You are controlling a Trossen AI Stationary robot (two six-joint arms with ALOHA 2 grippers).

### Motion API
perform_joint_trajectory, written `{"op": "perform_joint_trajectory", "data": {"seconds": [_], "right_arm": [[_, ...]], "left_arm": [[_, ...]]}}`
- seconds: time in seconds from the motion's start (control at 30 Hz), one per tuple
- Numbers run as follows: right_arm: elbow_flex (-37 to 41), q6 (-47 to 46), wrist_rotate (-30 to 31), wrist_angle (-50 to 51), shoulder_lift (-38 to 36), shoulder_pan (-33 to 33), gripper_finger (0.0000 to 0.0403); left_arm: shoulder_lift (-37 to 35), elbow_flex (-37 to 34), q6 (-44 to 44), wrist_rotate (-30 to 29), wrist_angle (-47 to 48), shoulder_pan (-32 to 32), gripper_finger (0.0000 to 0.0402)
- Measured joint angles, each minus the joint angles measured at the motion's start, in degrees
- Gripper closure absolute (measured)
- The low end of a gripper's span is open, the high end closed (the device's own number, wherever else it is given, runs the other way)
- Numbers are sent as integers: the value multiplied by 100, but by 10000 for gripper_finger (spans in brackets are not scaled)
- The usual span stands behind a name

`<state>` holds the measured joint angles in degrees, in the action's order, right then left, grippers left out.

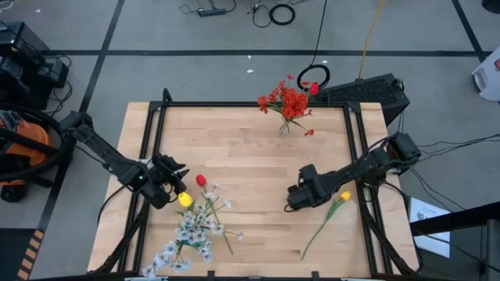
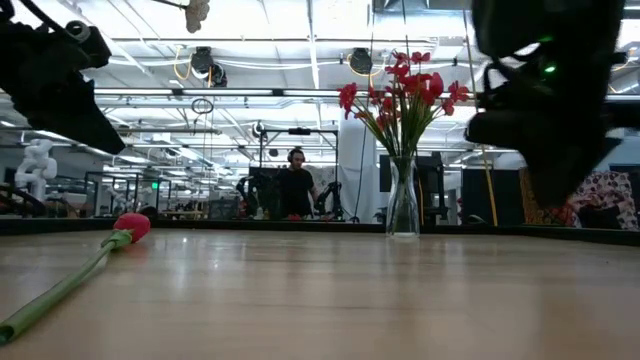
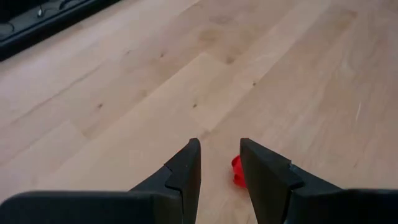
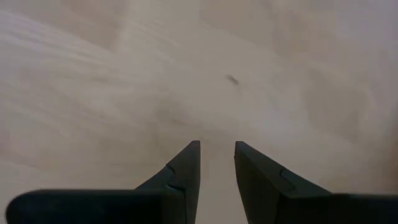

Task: Sort flowers into vase by color
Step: Put the yellow flower into the blue flower vase

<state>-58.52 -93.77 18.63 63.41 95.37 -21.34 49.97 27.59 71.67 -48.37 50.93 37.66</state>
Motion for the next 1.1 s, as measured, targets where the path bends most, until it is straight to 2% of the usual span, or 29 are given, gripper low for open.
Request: {"op": "perform_joint_trajectory", "data": {"seconds": [0.27, 0.4, 0.5, 0.67, 0.83, 1.0, 1.1], "right_arm": [[0, -1103, -867, 645, -223, -703, 312], [0, -2017, -1225, 1120, -559, -1146, 312], [0, -2582, -1597, 1180, -789, -1462, 312], [0, -2942, -2326, 1021, -954, -1784, 312], [0, -3297, -2300, 760, -925, -1968, 312], [0, -3822, -1825, 584, -923, -2089, 312], [0, -4127, -1812, 565, -923, -2155, 312]], "left_arm": [[140, 0, -200, 21, -164, -179, 283], [323, 0, -200, 25, -263, -176, 283], [494, 0, -200, 23, -296, -176, 283], [778, 0, -195, 27, -306, -176, 283], [997, 0, -193, 25, -472, -176, 283], [1155, 0, -188, 100, -565, -176, 283], [1222, 0, -156, 222, -565, -176, 283]]}}
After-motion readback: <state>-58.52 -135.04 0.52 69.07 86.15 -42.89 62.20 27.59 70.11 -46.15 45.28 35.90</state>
